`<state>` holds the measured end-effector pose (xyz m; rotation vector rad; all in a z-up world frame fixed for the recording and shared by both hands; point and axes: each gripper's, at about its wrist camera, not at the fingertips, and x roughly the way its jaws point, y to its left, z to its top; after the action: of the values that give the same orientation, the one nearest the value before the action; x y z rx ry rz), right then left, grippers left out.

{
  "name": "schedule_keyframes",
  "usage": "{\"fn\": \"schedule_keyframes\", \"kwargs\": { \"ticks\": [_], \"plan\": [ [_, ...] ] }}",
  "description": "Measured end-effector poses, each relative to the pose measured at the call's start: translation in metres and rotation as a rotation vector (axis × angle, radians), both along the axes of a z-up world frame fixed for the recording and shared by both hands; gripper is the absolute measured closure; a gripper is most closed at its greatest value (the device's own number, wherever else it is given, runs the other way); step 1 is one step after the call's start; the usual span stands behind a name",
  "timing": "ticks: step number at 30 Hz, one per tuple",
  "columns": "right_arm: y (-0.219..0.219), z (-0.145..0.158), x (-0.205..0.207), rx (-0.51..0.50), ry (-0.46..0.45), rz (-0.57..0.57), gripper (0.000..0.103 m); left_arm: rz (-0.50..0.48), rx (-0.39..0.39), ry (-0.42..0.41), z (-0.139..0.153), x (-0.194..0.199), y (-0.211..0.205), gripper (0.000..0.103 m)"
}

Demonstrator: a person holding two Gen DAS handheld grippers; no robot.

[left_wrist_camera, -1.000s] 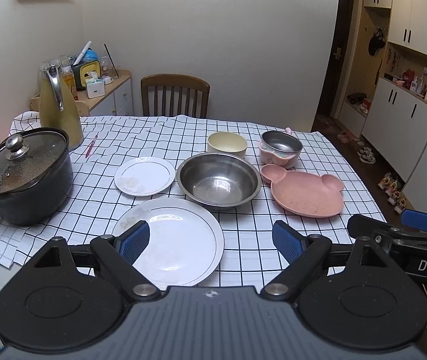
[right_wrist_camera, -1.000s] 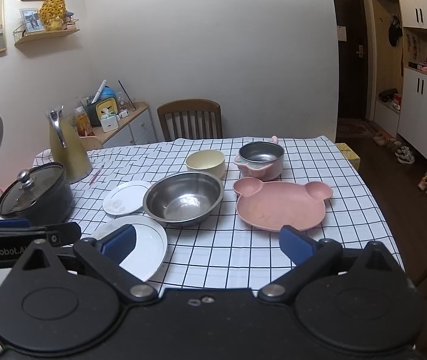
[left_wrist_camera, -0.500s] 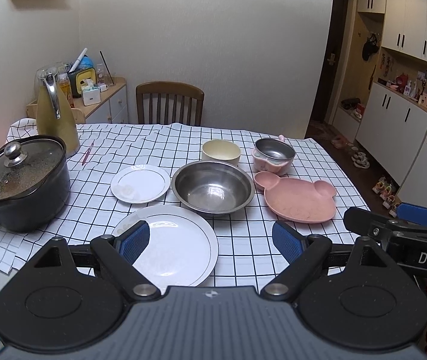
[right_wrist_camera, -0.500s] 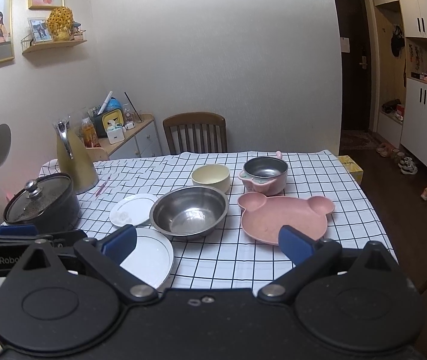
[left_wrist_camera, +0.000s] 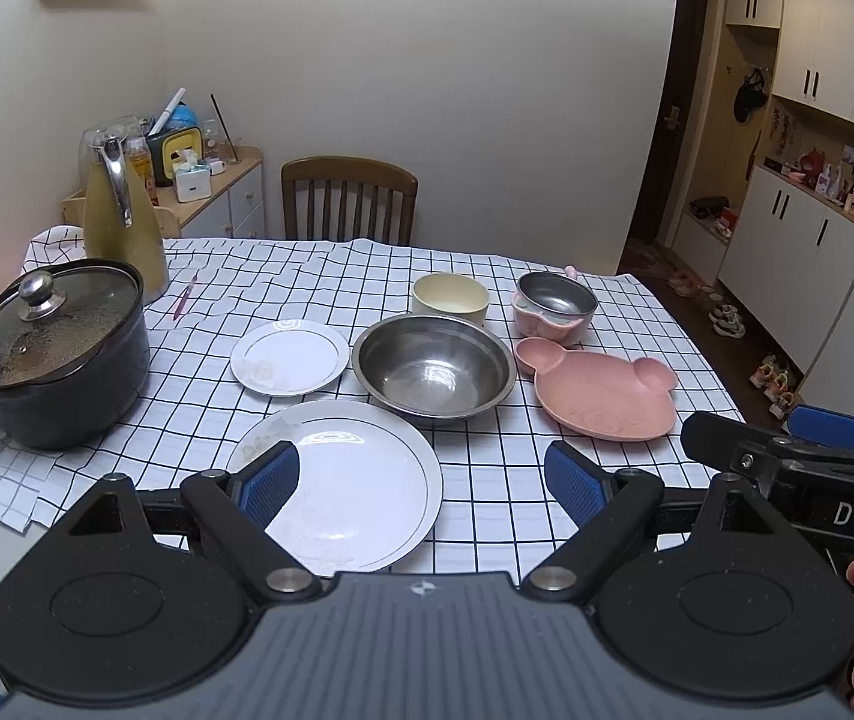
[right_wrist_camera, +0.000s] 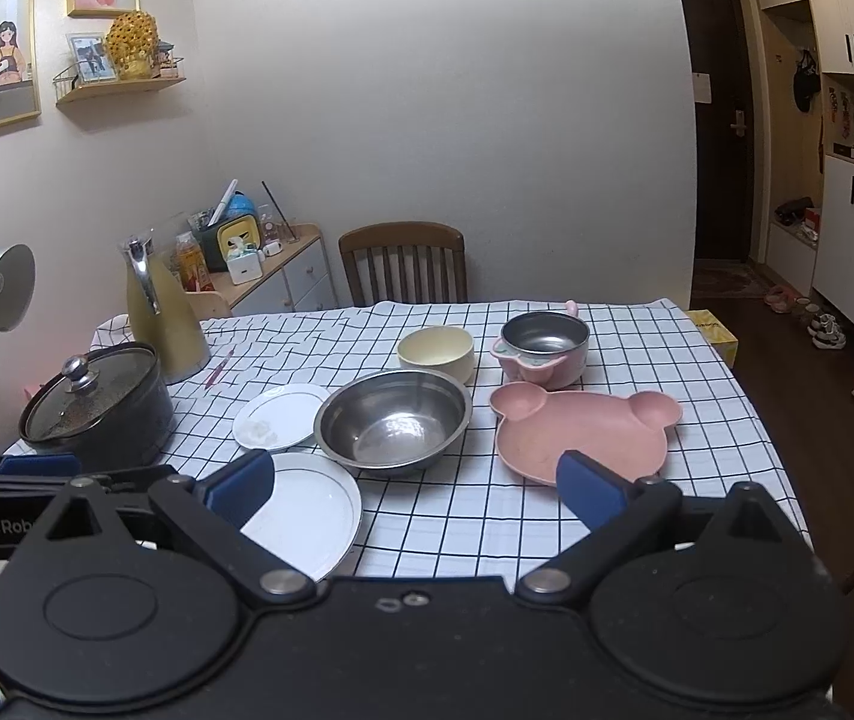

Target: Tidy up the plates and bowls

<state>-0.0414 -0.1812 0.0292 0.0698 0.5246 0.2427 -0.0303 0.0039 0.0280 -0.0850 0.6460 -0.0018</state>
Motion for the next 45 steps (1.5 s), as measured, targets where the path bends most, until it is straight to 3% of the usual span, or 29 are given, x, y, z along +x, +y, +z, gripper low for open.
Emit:
{"fn": "schedule_keyframes", "kwargs": {
  "ticks": [21, 32, 38, 45],
  "plan": [
    [0.014, -0.002, 0.008, 0.008, 0.011, 0.062, 0.002, 0.048, -0.003, 0.002, -0.002, -0.002, 0.011, 0.014],
    [0.035, -0.015, 0.030, 0.022, 0.046, 0.079, 0.002, 0.058, -0.015, 0.032, -0.014, 0.023, 0.037, 0.014],
    [0.055, -0.030, 0.060, 0.001, 0.066, 0.120, 0.002, 0.078, -0.009, 0.080, -0.039, 0.052, 0.068, 0.014],
    [0.085, -0.076, 0.116, -0.110, 0.161, 0.139, 0.002, 0.113, 0.009, 0.199, -0.089, 0.100, 0.112, 0.014]
  ]
}}
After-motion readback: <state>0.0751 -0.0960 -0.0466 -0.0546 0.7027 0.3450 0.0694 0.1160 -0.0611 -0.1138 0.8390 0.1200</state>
